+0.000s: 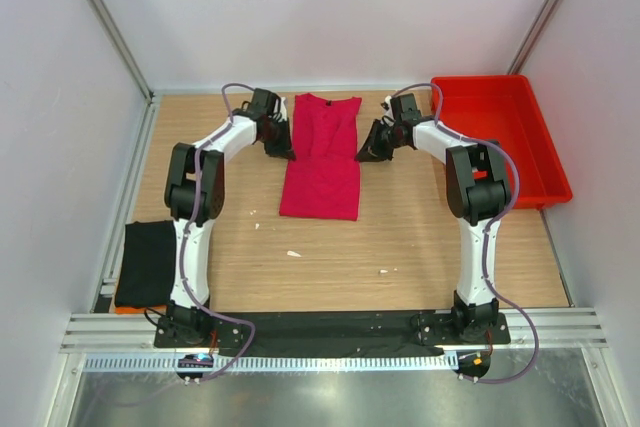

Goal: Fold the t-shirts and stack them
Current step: Fold the tshirt

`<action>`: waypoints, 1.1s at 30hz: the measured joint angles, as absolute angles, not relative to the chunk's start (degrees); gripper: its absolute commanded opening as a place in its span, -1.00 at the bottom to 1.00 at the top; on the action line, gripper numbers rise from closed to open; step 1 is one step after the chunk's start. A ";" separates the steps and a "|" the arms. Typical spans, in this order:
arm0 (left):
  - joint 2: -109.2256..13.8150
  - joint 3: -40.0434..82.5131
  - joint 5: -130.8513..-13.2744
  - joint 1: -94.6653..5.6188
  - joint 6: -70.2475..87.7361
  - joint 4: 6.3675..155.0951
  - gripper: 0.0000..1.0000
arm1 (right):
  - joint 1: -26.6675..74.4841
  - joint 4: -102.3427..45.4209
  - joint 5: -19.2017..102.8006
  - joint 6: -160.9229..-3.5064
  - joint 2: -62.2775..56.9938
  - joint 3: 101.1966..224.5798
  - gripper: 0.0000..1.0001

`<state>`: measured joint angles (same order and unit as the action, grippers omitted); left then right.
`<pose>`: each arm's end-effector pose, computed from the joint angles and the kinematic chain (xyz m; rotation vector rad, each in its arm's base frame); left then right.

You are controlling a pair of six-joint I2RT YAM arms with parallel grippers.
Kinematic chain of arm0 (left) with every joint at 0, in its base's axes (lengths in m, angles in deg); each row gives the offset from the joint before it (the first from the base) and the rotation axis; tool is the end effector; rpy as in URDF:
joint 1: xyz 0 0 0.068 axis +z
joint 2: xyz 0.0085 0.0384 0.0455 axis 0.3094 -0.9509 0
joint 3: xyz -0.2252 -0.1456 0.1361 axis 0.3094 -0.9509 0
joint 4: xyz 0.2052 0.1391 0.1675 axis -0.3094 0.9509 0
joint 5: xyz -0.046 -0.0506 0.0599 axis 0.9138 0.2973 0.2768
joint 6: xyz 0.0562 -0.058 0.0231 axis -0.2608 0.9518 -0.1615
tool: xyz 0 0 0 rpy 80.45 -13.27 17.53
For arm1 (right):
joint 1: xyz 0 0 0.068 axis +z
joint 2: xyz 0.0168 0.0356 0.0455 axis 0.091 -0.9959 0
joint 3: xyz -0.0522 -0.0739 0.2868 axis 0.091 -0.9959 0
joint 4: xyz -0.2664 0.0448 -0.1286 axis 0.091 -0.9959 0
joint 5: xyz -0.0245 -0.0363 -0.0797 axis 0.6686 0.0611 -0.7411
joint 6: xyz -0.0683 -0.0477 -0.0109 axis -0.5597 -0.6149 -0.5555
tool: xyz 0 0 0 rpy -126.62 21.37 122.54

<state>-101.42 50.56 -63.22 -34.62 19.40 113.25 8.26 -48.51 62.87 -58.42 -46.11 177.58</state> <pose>0.5318 -0.1811 0.1392 -0.0165 2.6468 -0.6268 0.5120 0.1592 0.1307 0.1794 2.6091 0.9281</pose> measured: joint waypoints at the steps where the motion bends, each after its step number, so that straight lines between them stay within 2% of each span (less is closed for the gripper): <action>1: -101.75 51.02 -63.24 -34.62 19.01 113.71 -1.00 | 8.26 -48.49 62.87 -58.37 -46.11 177.58 -0.85; 6: -101.97 52.11 -63.72 -34.62 18.53 115.04 -1.00 | 8.26 -48.66 62.78 -57.85 -46.11 177.62 -0.98; 20: -99.95 52.96 -64.14 -32.68 19.05 116.88 -1.00 | 8.26 -50.21 62.28 -57.59 -45.89 178.10 -0.98; 22: -99.98 53.42 -64.01 -32.26 19.29 117.16 -0.92 | 8.26 -50.41 62.30 -57.52 -45.89 178.82 -0.96; 23: -100.11 53.97 -63.96 -32.13 19.32 117.49 -0.83 | 8.26 -50.48 62.32 -57.46 -45.92 179.37 -0.89; 24: -100.30 54.56 -63.96 -32.11 19.47 117.69 -0.77 | 8.26 -50.70 62.32 -57.44 -45.96 180.00 -0.63; 26: -101.07 56.48 -64.36 -32.09 19.49 118.58 -0.60 | 8.26 -51.13 62.15 -57.50 -46.31 181.82 -0.56; 28: -101.86 58.73 -65.58 -32.09 19.40 119.96 -0.42 | 8.28 -52.40 61.12 -57.59 -46.97 184.13 -0.39; 29: -102.05 59.72 -66.65 -32.13 19.29 120.86 -0.37 | 8.28 -53.32 60.11 -57.92 -47.36 185.36 -0.32; 30: -102.10 60.92 -67.94 -32.13 19.21 122.14 -0.31 | 8.26 -54.63 59.02 -58.29 -47.64 186.43 -0.13; 31: -102.10 62.10 -69.23 -32.13 19.19 123.39 -0.25 | 8.26 -56.05 57.86 -58.59 -47.86 187.35 -0.04; 33: -101.68 63.87 -72.05 -32.11 19.19 124.99 -0.24 | 8.26 -58.69 55.81 -59.95 -47.93 188.33 0.13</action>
<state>-101.68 63.87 -72.05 -32.11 19.19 124.99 8.26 -58.69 55.81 -59.95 -47.93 188.33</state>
